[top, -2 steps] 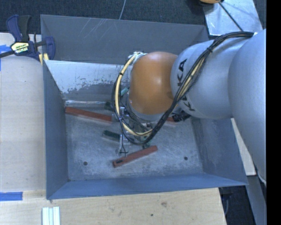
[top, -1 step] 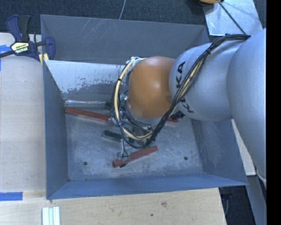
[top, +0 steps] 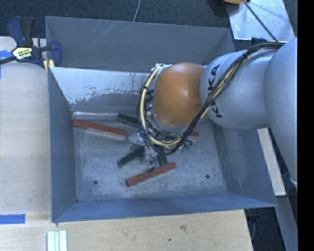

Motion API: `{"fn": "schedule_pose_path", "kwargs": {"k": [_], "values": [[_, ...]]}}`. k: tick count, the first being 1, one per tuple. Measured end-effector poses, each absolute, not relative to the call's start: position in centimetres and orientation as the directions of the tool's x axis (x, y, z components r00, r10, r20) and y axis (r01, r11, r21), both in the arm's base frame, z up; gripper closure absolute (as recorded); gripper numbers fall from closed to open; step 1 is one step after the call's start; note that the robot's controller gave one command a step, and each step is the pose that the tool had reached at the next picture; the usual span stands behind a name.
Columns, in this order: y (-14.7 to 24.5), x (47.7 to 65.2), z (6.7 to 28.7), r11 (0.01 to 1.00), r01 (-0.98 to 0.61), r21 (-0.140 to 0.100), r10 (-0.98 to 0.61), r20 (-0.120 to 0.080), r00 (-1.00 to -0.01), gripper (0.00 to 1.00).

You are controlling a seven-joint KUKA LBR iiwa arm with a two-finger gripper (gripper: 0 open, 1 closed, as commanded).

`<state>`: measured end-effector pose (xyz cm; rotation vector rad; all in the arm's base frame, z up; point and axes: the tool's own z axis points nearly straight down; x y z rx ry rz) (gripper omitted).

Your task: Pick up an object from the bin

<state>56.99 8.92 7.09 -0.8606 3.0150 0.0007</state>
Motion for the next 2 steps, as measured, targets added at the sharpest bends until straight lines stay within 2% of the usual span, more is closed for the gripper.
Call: {"fn": "schedule_pose_path", "kwargs": {"k": [1,2], "values": [[8.9,57.0,7.1,0.849,-0.528,-0.001,-0.528,-0.006,-0.849,1.00],[11.2,59.0,18.5,0.847,-0.531,0.000,-0.531,-0.003,-0.847,1.00]]}}
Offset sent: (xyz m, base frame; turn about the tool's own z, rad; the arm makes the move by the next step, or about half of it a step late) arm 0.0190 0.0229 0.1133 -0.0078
